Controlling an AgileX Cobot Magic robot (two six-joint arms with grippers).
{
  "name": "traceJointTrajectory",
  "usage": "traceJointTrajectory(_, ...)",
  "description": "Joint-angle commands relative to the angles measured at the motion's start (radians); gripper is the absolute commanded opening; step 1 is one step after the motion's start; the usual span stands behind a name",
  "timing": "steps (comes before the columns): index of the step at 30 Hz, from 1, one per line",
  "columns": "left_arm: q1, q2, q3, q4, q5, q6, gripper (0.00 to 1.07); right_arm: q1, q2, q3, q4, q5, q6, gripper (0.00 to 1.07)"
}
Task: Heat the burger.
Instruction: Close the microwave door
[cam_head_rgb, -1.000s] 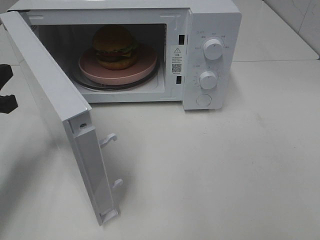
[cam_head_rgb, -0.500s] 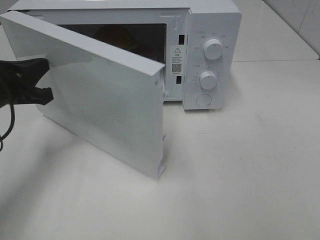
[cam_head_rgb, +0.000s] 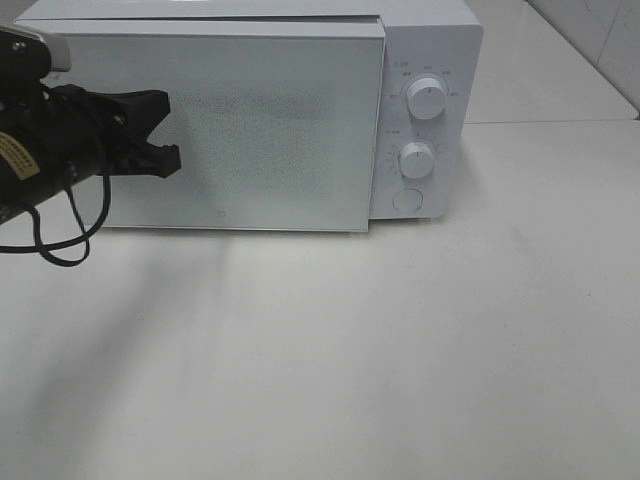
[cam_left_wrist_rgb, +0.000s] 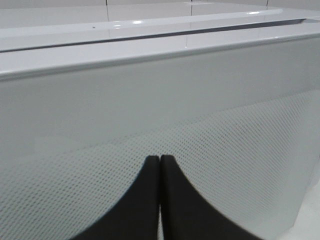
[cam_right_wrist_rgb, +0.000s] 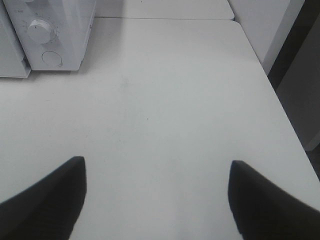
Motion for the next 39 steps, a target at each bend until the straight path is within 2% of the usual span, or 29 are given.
traceJointTrajectory(1,-0.024,0.015,-0.037,-0.028,0.012,0.0,0.0,-0.006,-0.026,0.0,0.004,-0.005,-0.005,0.76)
traceJointTrajectory(10,-0.089,0.085,-0.148,-0.089,0.058,0.0,0.0,-0.006,-0.026,0.0,0.004,-0.005,-0.005,0.76)
traceJointTrajectory(16,-0.118,0.117,-0.196,-0.093,0.063,0.0,0.0,-0.006,-0.026,0.0,0.004,-0.005,-0.005,0.76)
traceJointTrajectory(21,-0.148,0.166,-0.287,-0.094,0.115,0.0,0.0,-0.006,-0.026,0.0,0.004,-0.005,-0.005,0.76)
traceJointTrajectory(30,-0.178,0.219,-0.368,-0.103,0.131,-0.004,0.0,-0.006,-0.026,0.0,0.004,-0.005,-0.005,0.76)
traceJointTrajectory(39,-0.217,0.289,-0.495,-0.103,0.186,-0.005,0.0,-0.006,-0.026,0.0,0.004,-0.005,-0.005,0.76)
